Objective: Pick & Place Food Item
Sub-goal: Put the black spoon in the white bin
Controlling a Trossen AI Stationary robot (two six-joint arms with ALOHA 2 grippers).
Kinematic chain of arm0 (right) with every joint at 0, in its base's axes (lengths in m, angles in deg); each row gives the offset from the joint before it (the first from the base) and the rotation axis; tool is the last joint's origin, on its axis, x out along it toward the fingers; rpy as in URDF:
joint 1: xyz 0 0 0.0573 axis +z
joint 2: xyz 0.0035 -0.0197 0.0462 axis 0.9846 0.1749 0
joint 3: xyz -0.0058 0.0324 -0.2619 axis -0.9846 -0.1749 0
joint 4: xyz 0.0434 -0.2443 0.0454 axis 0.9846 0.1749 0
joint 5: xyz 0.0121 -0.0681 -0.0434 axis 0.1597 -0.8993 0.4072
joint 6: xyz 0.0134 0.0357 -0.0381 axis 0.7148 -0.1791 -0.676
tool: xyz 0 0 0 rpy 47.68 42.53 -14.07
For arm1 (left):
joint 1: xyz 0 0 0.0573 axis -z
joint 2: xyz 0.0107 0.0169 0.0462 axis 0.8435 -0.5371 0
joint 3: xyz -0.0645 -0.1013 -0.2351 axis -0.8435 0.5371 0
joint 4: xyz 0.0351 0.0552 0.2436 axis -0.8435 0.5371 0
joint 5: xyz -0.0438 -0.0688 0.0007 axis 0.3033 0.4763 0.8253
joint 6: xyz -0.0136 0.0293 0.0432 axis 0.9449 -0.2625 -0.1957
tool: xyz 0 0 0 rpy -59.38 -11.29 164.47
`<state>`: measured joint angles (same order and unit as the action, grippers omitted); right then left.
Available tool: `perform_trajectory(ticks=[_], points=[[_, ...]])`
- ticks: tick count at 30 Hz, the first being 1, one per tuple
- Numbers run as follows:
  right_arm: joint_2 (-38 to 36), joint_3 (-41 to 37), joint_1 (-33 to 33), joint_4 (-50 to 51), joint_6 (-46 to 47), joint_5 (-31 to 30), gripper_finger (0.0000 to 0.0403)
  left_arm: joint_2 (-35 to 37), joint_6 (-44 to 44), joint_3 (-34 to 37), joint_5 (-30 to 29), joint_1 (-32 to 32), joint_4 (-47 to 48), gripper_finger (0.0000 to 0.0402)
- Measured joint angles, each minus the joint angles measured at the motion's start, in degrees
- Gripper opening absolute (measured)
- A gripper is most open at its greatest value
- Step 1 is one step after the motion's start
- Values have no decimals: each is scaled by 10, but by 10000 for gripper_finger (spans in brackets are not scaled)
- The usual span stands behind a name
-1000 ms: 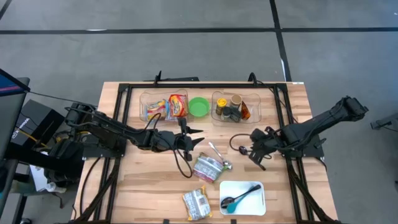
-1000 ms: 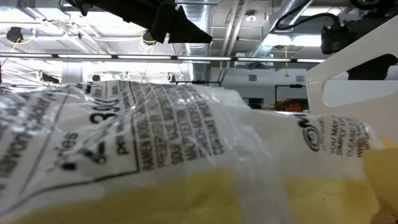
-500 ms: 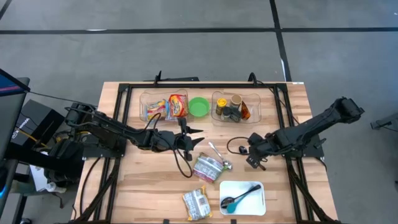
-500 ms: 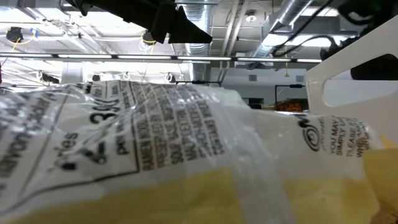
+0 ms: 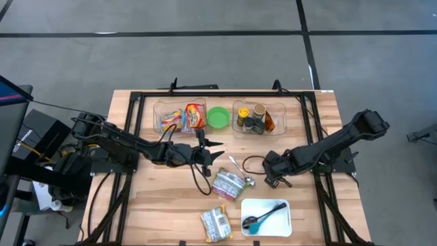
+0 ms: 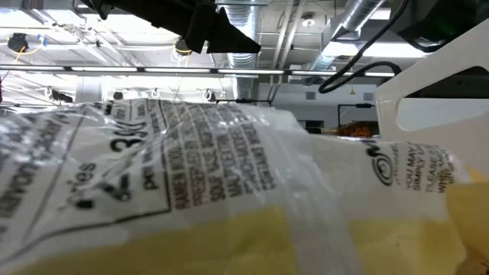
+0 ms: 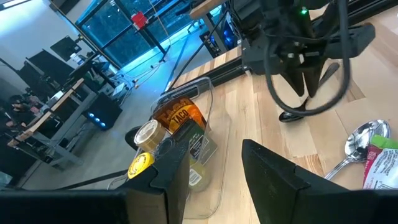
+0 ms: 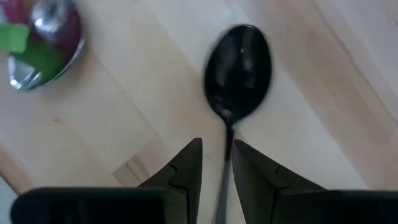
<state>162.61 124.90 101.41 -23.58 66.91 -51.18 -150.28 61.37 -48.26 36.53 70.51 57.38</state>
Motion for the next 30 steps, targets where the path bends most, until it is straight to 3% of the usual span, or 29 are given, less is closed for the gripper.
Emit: perform_trajectory(ticks=[5, 30], points=[[15, 0, 3, -29, -45, 0, 82, 0, -1, 0, 0, 0, 0, 140], [-17, 0, 17, 15, -3, 3, 82, 0, -1, 0, 0, -3, 0, 140]])
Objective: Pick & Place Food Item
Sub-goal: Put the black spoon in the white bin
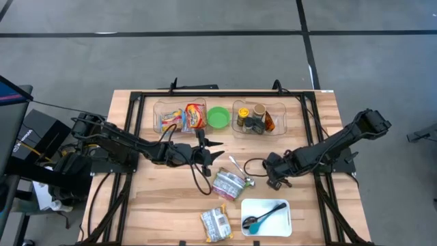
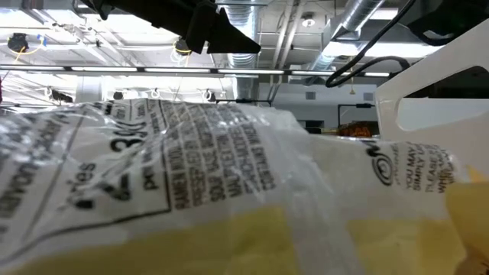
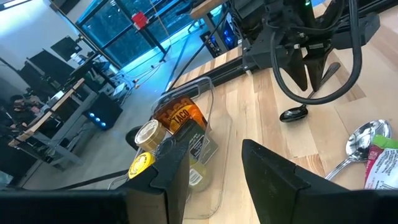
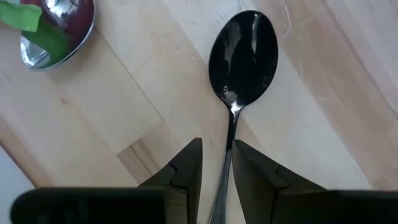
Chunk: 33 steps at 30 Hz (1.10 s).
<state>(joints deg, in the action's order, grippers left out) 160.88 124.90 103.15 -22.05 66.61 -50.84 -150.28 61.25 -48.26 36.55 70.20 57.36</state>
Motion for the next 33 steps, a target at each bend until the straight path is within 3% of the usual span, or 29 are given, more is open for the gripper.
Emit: perform_trajectory(ticks=[10, 21, 33], points=[[1, 0, 0, 9, 7, -2, 82, 0, 1, 0, 0, -12, 0, 140], [74, 2, 0, 7, 7, 13, 82, 0, 2, 0, 0, -12, -3, 140], [70, 1, 0, 5, 3, 26, 63, 0, 2, 0, 0, -12, -5, 140]])
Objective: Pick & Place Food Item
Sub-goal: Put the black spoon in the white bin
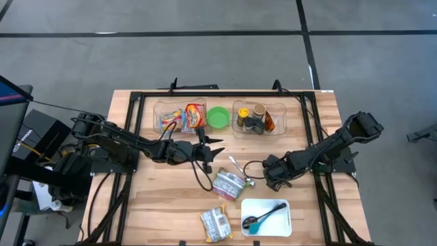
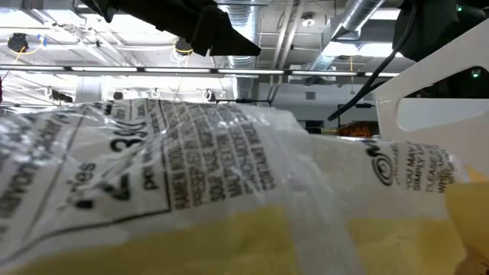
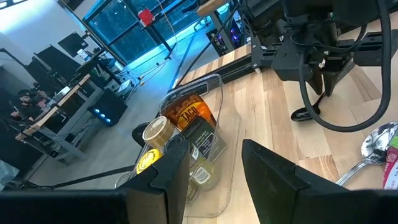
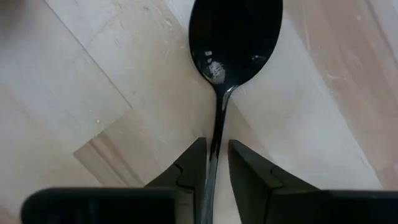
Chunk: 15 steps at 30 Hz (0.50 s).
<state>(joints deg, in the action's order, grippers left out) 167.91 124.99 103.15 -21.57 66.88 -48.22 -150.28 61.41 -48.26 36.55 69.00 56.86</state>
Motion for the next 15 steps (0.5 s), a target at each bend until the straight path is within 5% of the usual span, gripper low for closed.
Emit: perform_trajectory(ticks=[7, 15], points=[[-1, 0, 0, -1, 0, 3, 9, 0, 0, 0, 0, 0, 0, 140], [-1, 0, 0, -1, -5, 3, 6, 0, 0, 0, 0, 0, 0, 140]])
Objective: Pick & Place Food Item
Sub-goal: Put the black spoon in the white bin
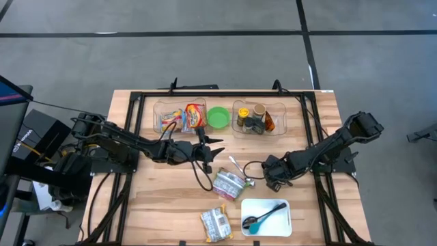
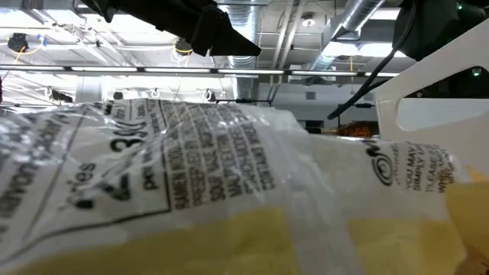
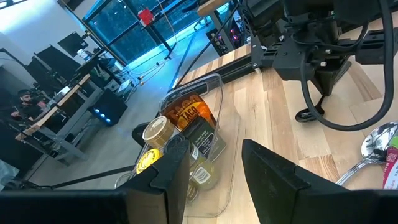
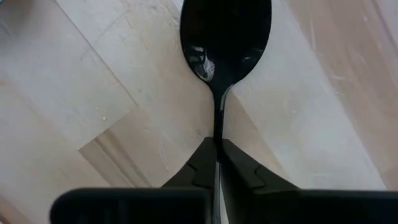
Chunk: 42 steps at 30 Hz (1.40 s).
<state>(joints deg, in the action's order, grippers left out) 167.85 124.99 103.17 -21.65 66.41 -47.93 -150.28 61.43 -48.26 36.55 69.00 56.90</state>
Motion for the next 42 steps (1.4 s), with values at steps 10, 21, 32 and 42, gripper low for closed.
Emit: perform_trajectory(ticks=[10, 21, 32, 42], points=[[1, 46, 0, 34, -43, -24, 3, 0, 0, 0, 0, 0, 0, 140], [1, 130, 22, 169, -52, -141, 1, 0, 7, 0, 0, 0, 0, 140], [1, 207, 77, 202, -53, -168, 0, 0, 25, 0, 0, 0, 0, 140], [1, 309, 136, 202, -101, -135, 0, 0, 24, 0, 0, 0, 0, 140]])
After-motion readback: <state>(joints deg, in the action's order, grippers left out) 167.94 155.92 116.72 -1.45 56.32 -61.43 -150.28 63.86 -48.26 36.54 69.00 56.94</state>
